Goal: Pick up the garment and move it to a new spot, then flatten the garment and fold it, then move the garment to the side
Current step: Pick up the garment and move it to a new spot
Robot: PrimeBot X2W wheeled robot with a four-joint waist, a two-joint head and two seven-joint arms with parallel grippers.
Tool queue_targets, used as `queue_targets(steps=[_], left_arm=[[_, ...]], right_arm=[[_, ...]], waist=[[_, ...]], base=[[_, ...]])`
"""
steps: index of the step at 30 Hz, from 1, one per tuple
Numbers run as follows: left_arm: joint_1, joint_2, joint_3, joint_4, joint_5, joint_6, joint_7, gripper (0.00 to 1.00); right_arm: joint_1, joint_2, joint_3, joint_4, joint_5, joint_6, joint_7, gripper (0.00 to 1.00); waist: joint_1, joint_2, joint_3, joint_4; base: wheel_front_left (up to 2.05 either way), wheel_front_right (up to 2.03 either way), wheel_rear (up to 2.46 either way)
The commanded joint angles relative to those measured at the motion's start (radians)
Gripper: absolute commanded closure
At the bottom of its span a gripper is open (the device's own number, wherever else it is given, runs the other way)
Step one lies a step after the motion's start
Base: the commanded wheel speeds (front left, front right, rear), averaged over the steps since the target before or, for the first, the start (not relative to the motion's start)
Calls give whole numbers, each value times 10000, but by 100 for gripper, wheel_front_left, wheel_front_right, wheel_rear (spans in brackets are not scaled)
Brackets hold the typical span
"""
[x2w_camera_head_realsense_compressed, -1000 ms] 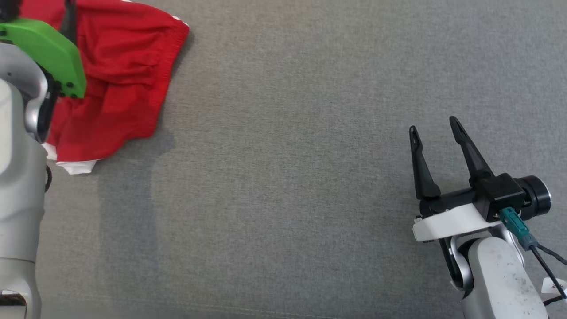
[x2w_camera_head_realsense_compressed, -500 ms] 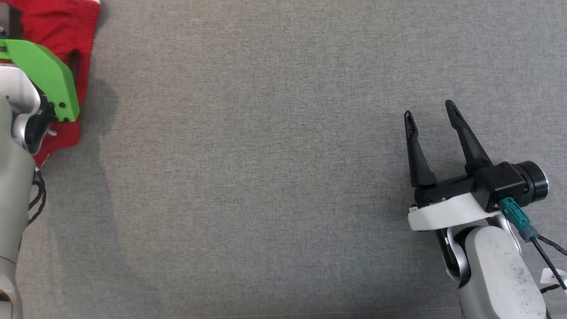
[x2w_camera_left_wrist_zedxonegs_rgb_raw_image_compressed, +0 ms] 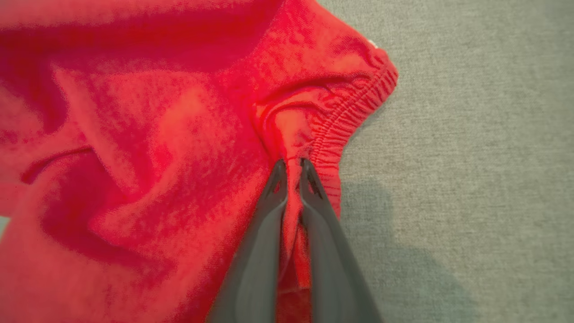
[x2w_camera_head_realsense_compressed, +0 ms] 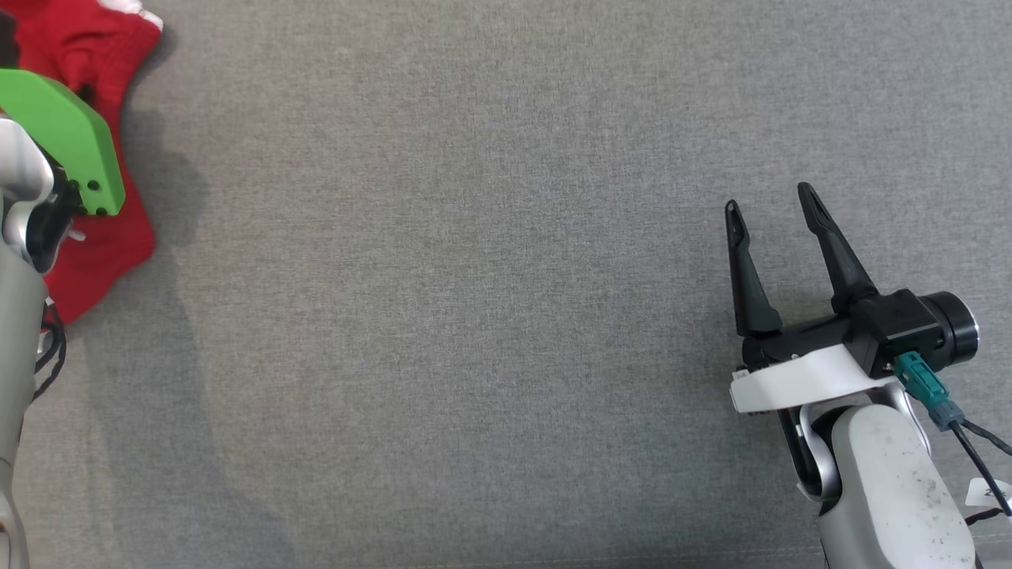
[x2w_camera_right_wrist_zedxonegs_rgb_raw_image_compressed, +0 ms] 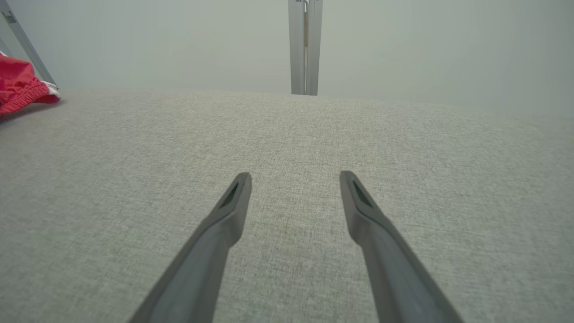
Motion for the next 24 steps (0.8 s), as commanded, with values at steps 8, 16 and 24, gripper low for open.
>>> queue_targets(steps=[8, 16, 24], left_arm=[[-555, 348, -828, -871, 21, -57, -534, 100], [-948, 552, -2214, -2375, -273, -56, -514, 100], [-1306, -284, -3369, -4111, -1355, -54, -704, 100]], right_arm=[[394, -32, -46, 275, 393, -5, -32, 0], [961, -32, -129, 588, 888, -5, -32, 0], [1536, -32, -474, 749, 1106, -5, -33, 0]], waist=[[-1, 0, -1561, 224], [-1, 0, -3151, -77], [-1, 0, -4253, -869]], base=[[0, 0, 0], [0, 0, 0], [0, 0, 0]])
